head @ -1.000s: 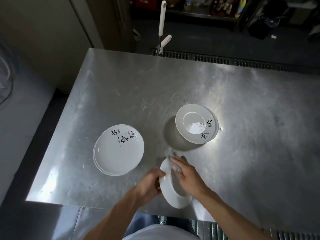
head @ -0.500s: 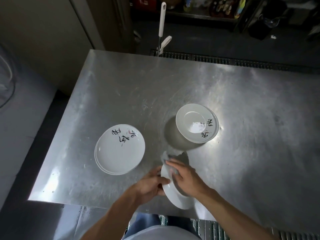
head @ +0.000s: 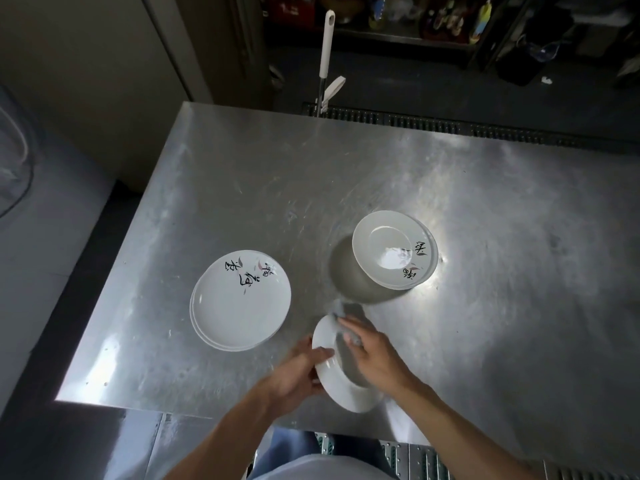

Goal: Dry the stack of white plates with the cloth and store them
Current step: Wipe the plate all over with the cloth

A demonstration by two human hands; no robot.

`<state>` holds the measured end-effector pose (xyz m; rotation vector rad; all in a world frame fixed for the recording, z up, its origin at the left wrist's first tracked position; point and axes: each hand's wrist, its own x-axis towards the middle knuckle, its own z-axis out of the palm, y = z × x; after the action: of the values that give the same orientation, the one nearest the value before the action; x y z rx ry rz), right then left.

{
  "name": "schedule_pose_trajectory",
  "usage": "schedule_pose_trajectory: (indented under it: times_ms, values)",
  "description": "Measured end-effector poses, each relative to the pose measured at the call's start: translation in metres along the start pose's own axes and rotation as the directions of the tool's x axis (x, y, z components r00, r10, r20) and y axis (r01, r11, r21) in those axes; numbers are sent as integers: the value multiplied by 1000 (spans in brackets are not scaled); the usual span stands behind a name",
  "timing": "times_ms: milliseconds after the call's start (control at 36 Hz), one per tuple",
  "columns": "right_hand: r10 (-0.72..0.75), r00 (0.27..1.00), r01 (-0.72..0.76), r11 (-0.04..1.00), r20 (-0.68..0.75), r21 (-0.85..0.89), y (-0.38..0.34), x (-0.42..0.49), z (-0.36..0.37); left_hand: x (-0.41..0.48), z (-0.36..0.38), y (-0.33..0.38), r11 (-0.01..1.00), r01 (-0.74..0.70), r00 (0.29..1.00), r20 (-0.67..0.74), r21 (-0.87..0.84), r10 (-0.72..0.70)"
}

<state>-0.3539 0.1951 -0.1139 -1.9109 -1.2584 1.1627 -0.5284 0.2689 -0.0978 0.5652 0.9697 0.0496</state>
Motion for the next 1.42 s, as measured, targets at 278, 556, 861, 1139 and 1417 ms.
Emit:
schedule_pose_trajectory:
  times_ms: [278,556,861,1139,1417]
  values:
    - [-72,996,80,973,44,-215,-1,7,-1,0,3,3,984,19,999,28,178,-24]
    - [-194,968,221,959,157,-180,1,11,3,2,1,11,969,-15,999,32,248,7]
    - [308,942,-315,948,-131,-41,14,23,-16,-5,10,-2,984,19,1000,14,-180,-17]
    - [-146,989,143,968,0,-206,-2,6,0,2,-5,3,999,42,998,40,25,-43]
    - [-257,961,273,938,99,-215,11,-4,2,2,-3,4,994,25,999,44,104,-30]
